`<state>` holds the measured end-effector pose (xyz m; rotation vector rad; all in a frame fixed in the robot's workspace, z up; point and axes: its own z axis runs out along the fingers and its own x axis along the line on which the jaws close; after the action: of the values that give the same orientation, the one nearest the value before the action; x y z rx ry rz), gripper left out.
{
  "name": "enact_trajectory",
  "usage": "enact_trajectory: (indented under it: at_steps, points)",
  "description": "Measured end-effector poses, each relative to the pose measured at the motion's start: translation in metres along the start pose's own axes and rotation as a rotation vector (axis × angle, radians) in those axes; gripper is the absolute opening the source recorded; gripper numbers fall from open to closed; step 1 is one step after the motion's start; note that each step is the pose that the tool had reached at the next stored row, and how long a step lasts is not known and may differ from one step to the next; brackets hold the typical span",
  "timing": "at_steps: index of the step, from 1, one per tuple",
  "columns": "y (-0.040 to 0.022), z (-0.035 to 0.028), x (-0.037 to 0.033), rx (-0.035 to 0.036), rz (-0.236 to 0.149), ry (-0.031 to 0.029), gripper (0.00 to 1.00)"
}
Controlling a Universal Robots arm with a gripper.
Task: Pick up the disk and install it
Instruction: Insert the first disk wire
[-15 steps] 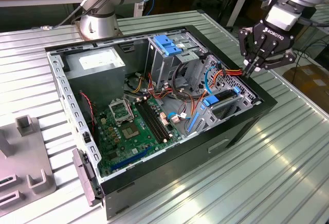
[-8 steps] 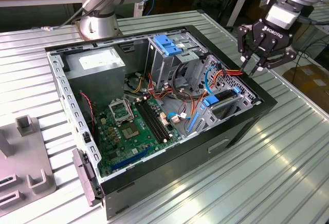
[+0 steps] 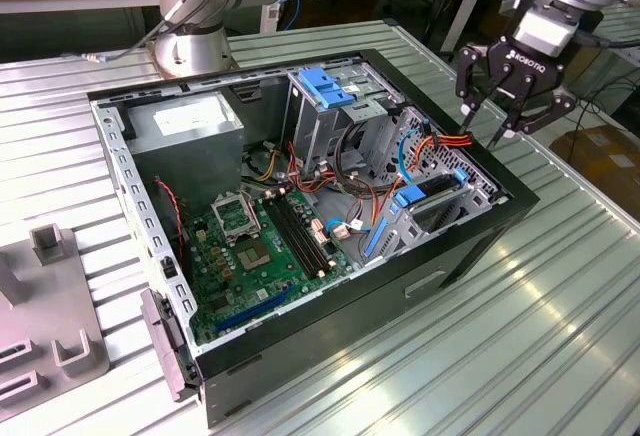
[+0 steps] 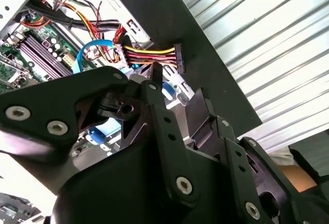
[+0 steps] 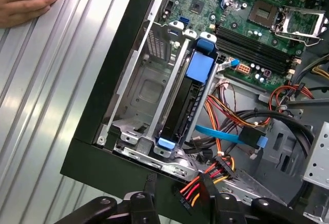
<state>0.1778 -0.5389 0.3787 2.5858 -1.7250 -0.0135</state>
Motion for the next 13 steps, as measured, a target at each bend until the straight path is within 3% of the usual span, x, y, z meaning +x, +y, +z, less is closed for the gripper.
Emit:
enact_trajectory:
  at_steps: [5, 13]
  points:
    - [-0.0007, 0.0030, 0.0001, 0.0010, -0.088, 0.0030, 0.45]
    - [-0.0038, 0.0055, -0.0021, 0.0021, -0.183, 0.0061, 0.45]
